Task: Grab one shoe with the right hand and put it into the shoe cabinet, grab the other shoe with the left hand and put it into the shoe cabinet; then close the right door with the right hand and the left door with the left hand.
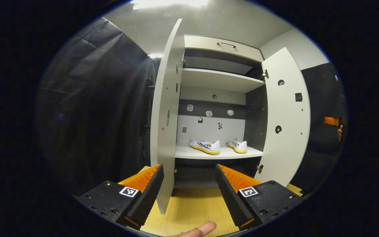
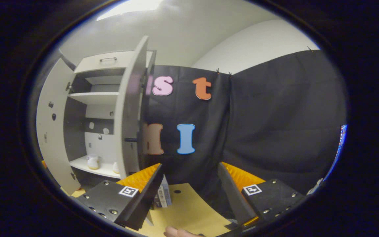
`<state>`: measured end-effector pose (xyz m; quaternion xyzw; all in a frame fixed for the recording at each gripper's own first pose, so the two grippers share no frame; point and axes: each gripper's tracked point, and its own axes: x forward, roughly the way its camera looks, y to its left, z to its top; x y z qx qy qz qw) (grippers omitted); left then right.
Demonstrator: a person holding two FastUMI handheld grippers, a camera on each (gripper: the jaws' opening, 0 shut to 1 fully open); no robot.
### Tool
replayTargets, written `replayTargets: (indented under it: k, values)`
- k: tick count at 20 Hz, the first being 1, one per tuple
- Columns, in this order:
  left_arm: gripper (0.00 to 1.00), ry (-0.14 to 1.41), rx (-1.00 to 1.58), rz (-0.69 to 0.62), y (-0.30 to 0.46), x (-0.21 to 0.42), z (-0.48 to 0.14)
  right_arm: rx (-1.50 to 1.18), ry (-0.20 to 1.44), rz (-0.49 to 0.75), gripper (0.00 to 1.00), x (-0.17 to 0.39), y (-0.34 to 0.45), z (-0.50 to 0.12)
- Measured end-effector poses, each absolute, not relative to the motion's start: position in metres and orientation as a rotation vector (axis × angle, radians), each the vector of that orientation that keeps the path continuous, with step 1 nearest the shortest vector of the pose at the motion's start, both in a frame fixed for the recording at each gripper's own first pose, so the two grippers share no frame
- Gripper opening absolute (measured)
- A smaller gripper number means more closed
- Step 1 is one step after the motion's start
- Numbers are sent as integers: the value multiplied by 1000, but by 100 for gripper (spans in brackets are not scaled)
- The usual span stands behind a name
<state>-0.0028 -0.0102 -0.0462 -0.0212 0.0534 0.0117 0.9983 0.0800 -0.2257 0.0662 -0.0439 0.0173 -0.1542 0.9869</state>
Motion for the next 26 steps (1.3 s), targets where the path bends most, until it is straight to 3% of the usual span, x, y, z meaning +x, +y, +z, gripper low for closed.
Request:
replayTargets:
  k: [6, 8, 9, 10, 11, 12, 14, 15, 16, 19, 23, 24, 25, 26]
  values:
    - [95, 66, 6, -34, -22, -25, -45, -30, 149, -392, 100, 138, -302, 29]
    - [95, 71, 11, -60, -27, -30, -50, -10, 162, -364, 100, 146, -305, 22]
    - [95, 72, 13, -69, -28, -30, -51, 2, 161, -342, 94, 147, -299, 21]
    - [95, 74, 12, -74, -29, -32, -53, 13, 158, -322, 99, 147, -297, 21]
    - [95, 74, 10, -79, -29, -32, -54, 24, 156, -300, 94, 150, -290, 22]
    - [95, 77, 9, -86, -31, -32, -56, 25, 156, -280, 98, 156, -277, 22]
    - [95, 80, 8, -101, -33, -32, -58, 1, 150, -239, 98, 169, -256, 27]
    - [95, 81, 7, -113, -36, -32, -58, -12, 150, -217, 94, 173, -245, 29]
    - [95, 79, 5, -129, -39, -31, -58, -26, 151, -192, 98, 177, -233, 29]
    - [95, 79, 1, -151, -43, -33, -58, -59, 154, -142, 100, 184, -200, 34]
    - [95, 83, 10, -164, -44, -34, -59, -90, 154, -91, 99, 191, -169, 35]
    - [95, 83, 11, -164, -43, -33, -59, -93, 153, -78, 94, 194, -161, 34]
    - [95, 80, 12, -162, -41, -33, -58, -94, 154, -67, 98, 194, -155, 34]
    - [95, 76, 12, -155, -35, -34, -58, -118, 137, -105, 92, 190, -156, 39]
